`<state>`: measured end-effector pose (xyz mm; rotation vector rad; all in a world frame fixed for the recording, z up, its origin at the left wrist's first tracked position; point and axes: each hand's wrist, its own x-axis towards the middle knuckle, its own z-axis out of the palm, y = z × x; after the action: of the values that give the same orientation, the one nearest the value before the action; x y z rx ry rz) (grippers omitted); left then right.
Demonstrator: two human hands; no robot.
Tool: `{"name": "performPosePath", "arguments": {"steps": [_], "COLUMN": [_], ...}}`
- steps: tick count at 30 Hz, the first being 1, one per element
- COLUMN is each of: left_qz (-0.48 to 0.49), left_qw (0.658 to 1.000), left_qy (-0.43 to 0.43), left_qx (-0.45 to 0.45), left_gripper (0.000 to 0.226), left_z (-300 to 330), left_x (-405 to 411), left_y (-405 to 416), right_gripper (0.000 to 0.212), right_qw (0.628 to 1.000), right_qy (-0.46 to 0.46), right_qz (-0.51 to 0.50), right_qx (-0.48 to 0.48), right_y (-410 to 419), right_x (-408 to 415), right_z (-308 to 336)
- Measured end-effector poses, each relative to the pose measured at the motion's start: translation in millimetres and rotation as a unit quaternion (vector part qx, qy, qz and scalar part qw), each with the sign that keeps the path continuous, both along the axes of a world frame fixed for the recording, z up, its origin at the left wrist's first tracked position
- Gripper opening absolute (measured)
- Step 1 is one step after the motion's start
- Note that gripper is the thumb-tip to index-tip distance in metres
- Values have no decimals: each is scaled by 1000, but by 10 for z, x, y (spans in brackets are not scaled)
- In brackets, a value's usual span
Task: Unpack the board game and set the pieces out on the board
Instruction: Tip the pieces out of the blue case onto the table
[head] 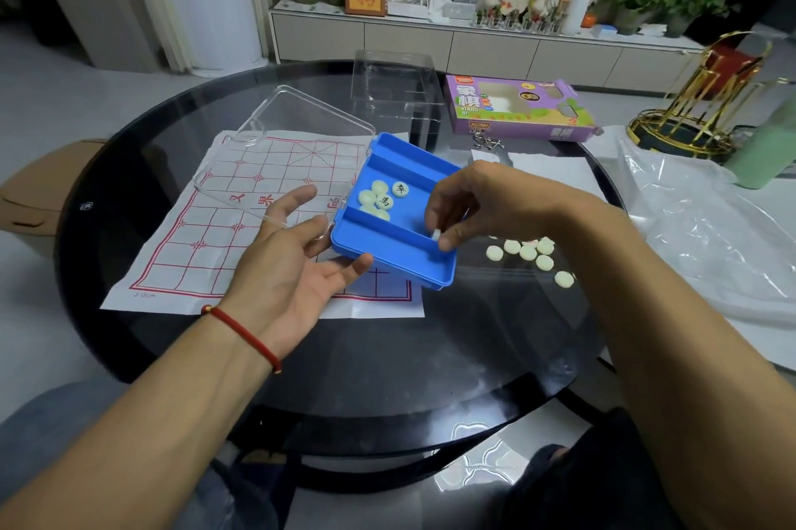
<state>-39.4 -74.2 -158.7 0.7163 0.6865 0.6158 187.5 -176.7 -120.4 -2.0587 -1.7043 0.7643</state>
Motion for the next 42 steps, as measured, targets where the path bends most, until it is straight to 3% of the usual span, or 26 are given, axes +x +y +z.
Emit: {"name": "performPosePath", "arguments": {"steps": [13, 18, 20, 23, 25, 35, 42], "left_qz": [2, 22, 39, 63, 73, 87, 79], "left_qw": [999, 999, 999, 997, 997, 995, 996], "left_qy": [7, 9, 9, 3, 7, 12, 6], "left_qx": [-35, -39, -37, -39, -36, -41, -34], "left_gripper": [38, 38, 38, 39, 39, 38, 39], "left_z": [6, 7, 13, 21, 17, -3, 2], "left_x": [-9, -14, -25, -45, -54, -74, -73], "left_y": [15, 41, 73, 135, 173, 227, 209], "right_gripper": [14, 14, 13, 11, 10, 9, 7], "right_qw": [994, 961, 950, 960, 961, 963, 956], "right_qy": [65, 106, 58, -68, -98, -109, -149], "right_qz": [-63, -157, -204, -214, -215, -234, -234], "right_qx": [68, 202, 227, 167, 143, 79, 94], "right_y": [-20, -14, -33, -29, 21, 176, 154], "right_x": [15, 133, 273, 384, 364, 390, 373], "right_z": [-53, -64, -101, -267, -386, -544, -522]}}
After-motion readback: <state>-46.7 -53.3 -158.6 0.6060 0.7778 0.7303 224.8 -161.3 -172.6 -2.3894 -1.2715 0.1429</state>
